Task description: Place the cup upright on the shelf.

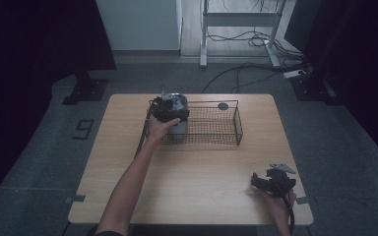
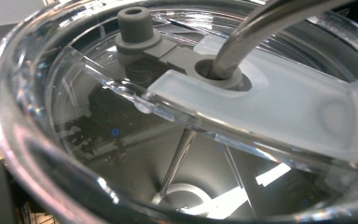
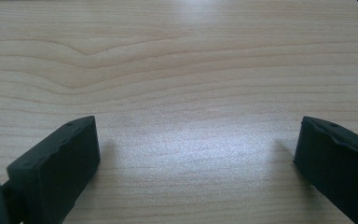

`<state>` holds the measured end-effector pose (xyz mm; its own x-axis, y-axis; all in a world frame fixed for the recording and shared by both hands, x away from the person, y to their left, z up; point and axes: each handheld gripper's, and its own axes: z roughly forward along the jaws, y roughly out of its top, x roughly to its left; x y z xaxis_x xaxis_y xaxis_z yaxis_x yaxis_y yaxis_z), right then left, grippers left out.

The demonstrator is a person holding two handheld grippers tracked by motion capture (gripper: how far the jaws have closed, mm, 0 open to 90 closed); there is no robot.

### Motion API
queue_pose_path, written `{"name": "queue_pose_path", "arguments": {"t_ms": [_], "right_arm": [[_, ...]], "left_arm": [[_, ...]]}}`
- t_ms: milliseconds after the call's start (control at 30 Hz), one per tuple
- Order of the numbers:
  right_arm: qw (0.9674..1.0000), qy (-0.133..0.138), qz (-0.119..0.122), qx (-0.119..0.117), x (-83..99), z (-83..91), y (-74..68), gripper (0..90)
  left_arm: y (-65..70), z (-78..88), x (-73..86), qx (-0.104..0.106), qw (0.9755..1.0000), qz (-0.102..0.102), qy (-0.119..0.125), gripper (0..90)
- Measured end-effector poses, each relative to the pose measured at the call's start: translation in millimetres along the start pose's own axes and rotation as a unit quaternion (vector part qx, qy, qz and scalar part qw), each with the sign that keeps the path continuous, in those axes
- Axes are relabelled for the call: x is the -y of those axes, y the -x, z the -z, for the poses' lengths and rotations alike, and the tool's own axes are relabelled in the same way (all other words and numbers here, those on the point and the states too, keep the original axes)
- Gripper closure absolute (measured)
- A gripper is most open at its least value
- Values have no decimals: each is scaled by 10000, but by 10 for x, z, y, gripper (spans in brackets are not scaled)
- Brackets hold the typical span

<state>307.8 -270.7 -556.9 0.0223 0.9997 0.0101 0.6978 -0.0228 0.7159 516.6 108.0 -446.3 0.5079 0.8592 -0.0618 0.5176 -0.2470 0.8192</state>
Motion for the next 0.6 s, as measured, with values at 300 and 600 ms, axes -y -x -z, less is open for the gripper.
{"name": "queue_pose_path", "arguments": {"t_ms": [300, 600], "right_arm": [[10000, 0, 1, 0, 0, 0, 0, 0], [10000, 0, 1, -1, 0, 0, 0, 0]], "left_arm": [[1, -56, 36, -27, 10000, 26, -10, 40], [1, -125, 73, -80, 9999, 52, -64, 40]]}}
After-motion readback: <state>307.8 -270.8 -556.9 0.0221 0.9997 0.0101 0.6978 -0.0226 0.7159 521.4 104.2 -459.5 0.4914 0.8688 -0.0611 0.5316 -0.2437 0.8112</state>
